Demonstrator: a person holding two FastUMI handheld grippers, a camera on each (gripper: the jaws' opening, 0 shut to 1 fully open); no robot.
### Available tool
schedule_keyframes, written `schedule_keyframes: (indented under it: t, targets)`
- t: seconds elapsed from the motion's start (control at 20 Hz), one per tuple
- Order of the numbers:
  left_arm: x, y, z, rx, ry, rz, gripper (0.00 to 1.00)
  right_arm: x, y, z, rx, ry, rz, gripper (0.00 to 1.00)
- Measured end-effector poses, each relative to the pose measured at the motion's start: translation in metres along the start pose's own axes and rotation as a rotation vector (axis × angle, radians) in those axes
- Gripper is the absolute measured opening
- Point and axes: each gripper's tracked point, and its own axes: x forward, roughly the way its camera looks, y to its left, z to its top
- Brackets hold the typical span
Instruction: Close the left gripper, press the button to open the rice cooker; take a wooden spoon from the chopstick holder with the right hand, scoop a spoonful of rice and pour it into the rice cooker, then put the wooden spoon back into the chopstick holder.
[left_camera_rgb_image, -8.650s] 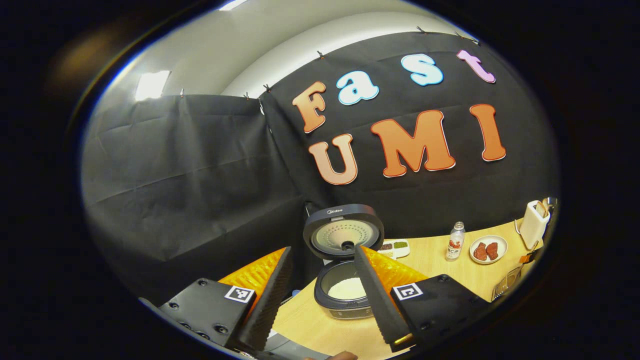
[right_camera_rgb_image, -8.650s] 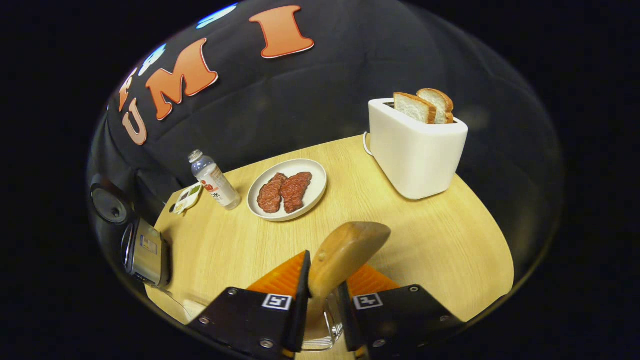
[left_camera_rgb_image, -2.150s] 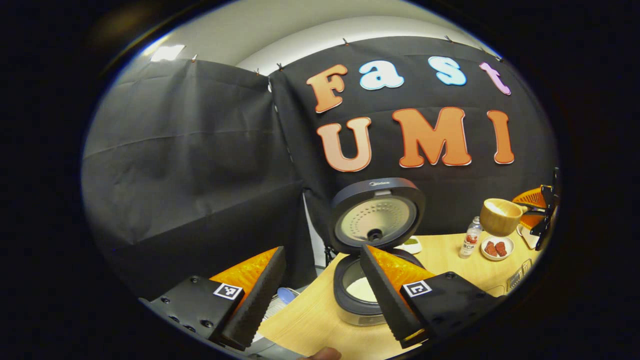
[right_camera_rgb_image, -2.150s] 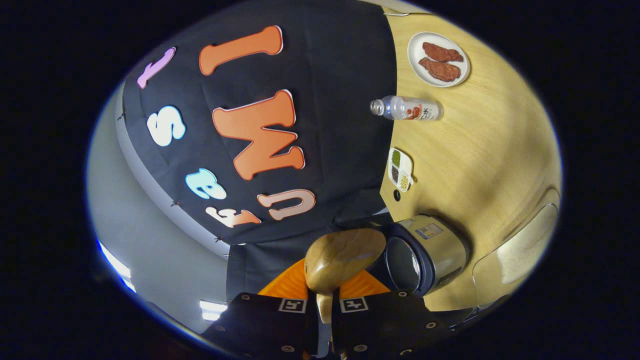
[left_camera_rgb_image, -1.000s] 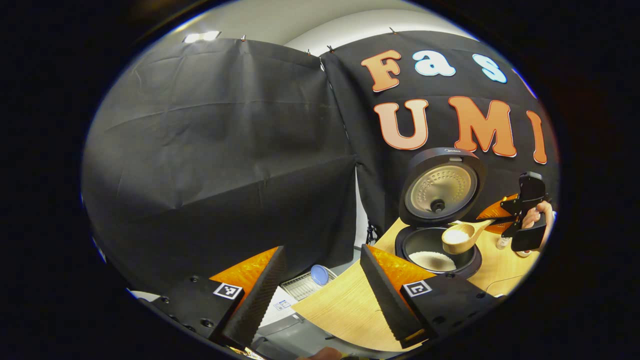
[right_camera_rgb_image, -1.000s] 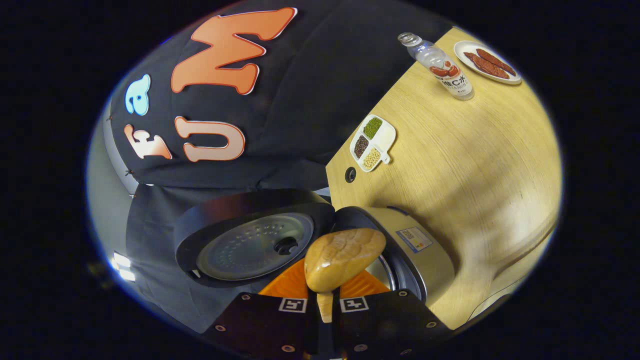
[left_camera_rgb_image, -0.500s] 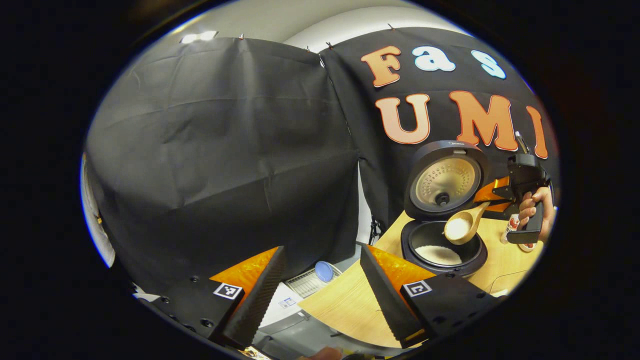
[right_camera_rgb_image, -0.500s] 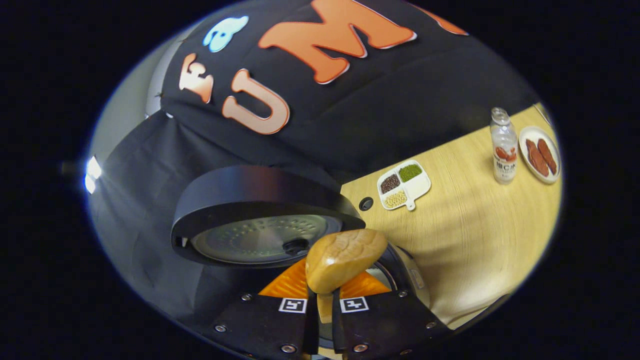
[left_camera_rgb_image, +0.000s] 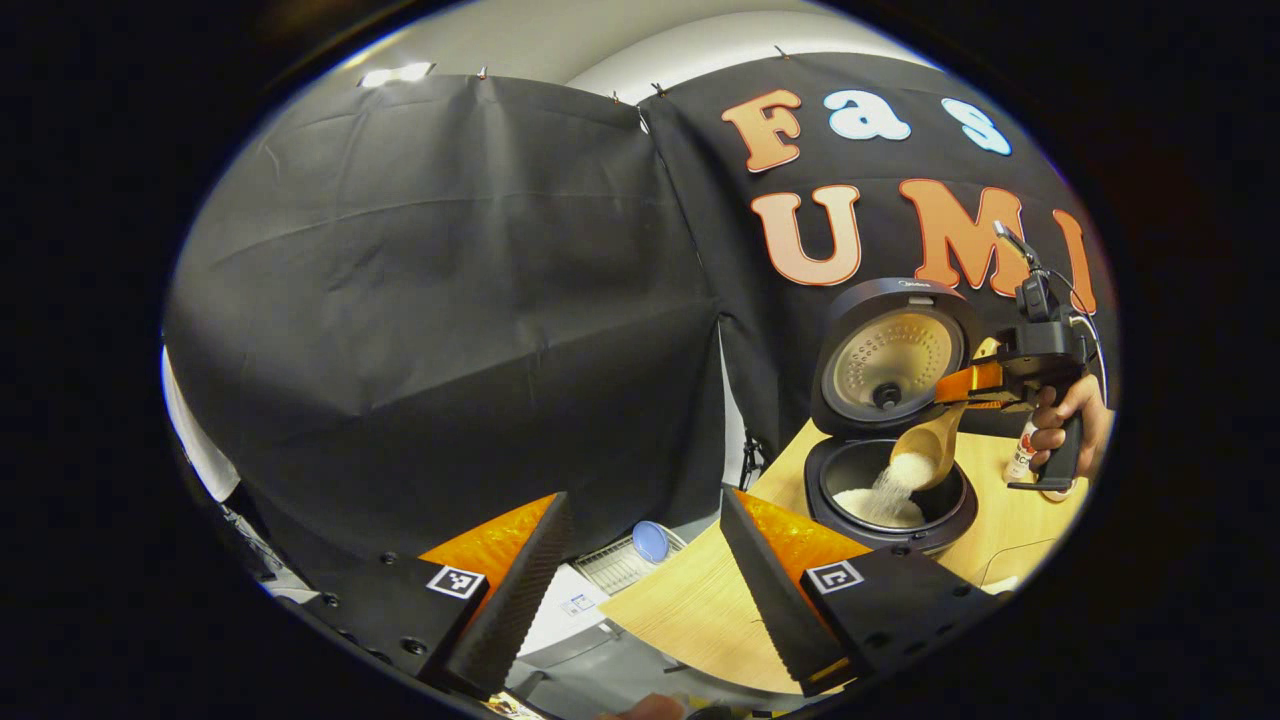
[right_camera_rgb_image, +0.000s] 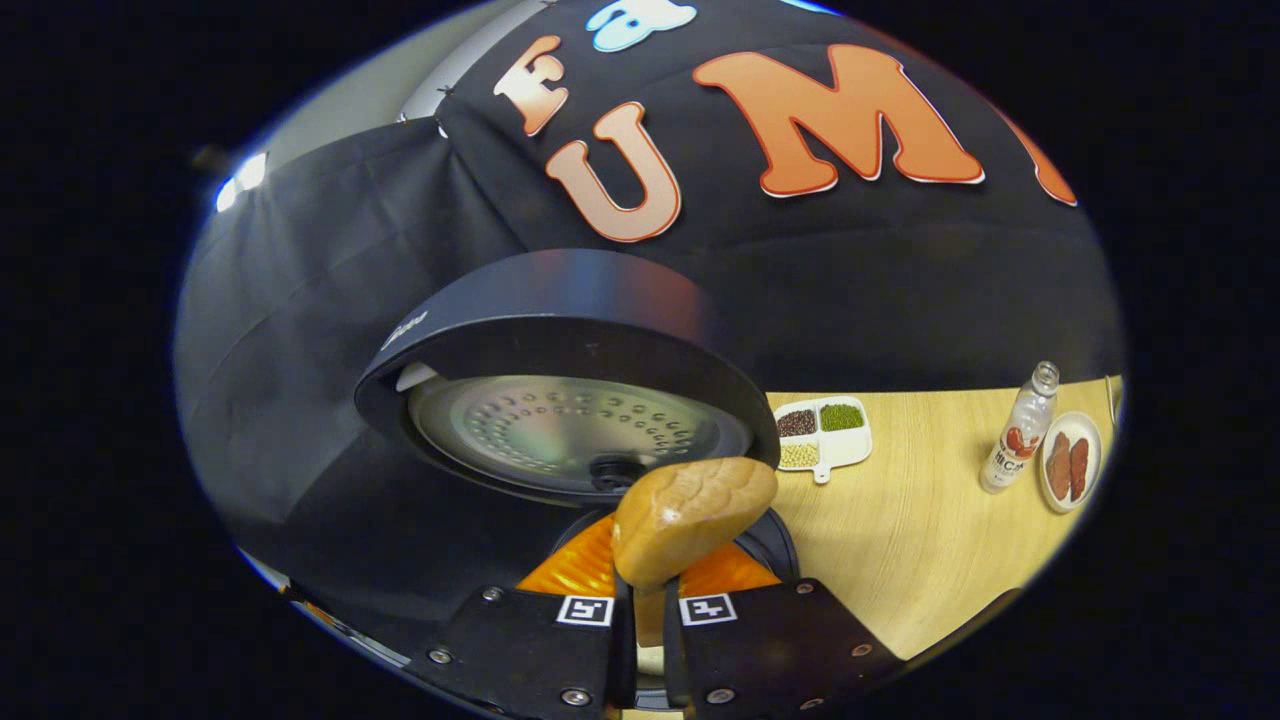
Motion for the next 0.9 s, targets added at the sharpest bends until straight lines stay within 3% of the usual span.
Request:
schedule_keyframes:
  t: [0.3, 0.9]
  targets:
    - [0.000, -0.002, 0.001, 0.005, 0.000, 0.000, 1.00, -0.005, 0.003, 0.009, -0.110, -0.032, 0.009, 0.10]
    - [0.002, -0.007, 0.004, 0.015, -0.003, -0.003, 1.00, -0.014, 0.040, 0.016, -0.485, -0.101, 0.074, 0.10]
